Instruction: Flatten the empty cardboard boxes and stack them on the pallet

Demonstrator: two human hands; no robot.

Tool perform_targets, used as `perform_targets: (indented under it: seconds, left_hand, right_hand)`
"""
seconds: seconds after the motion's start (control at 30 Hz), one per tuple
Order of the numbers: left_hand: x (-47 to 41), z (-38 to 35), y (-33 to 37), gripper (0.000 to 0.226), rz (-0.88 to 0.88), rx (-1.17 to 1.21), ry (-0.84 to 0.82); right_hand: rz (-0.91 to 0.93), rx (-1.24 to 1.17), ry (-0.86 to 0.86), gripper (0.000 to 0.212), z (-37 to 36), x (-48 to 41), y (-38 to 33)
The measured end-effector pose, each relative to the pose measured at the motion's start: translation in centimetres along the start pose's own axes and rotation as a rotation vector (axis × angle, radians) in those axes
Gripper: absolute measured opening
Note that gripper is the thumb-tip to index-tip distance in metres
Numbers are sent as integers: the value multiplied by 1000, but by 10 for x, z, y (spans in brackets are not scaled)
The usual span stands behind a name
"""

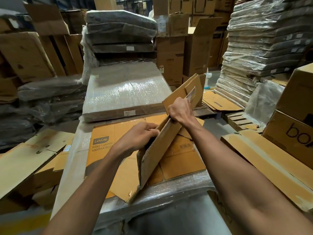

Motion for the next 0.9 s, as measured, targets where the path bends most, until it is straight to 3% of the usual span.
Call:
perform_targets:
  seconds: [0.17,0.23,0.27,0.3,0.4,0.47,0.53,0.67,0.73,0.9]
  left_hand:
    - [25,-30,-41,93,-125,411,-231]
    - [33,-39,-59,126,-133,374,-209]
    - [35,-46,-73,130,-116,294,-166]
    - [35,-53,-91,120,-77,207,-105]
    - [33,-60,-134,45,-31,39,199]
    - [31,-59,-135,24,-83,-35,377]
    - [29,-56,-124,21,-156,-106,507]
    - [13,-33,-95,8,-273,-179,635]
    - [-1,-14,-73,25,-276,-187,706]
    - [-34,38,5,25,-307,6,697]
  right_hand:
    - [-29,-58,56,35,18,-12,3]
    - [-43,-70,72,34,30,-19,4]
    - [-50,-69,85,34,36,-23,4]
    - [-55,-68,99,35,43,-27,5]
    - [-67,-61,119,35,56,-35,7]
    - [-79,-95,135,31,60,-40,9]
    - [-88,-233,167,21,64,-45,17]
    - [-95,-912,176,26,43,-41,61]
    - [-177,-1000,143,23,1,-25,94]
    - [-488,-1094,-256,27,-157,50,144]
Point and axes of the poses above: each hand's wrist, its own x-axis away from the middle knuckle, its own z-axis out of the back of the hand, y = z × x, the point moved 7 cm from there along -x, towards the middle knuckle, and after that the axes turned 10 degrees about -y, right-handed, at the moved point
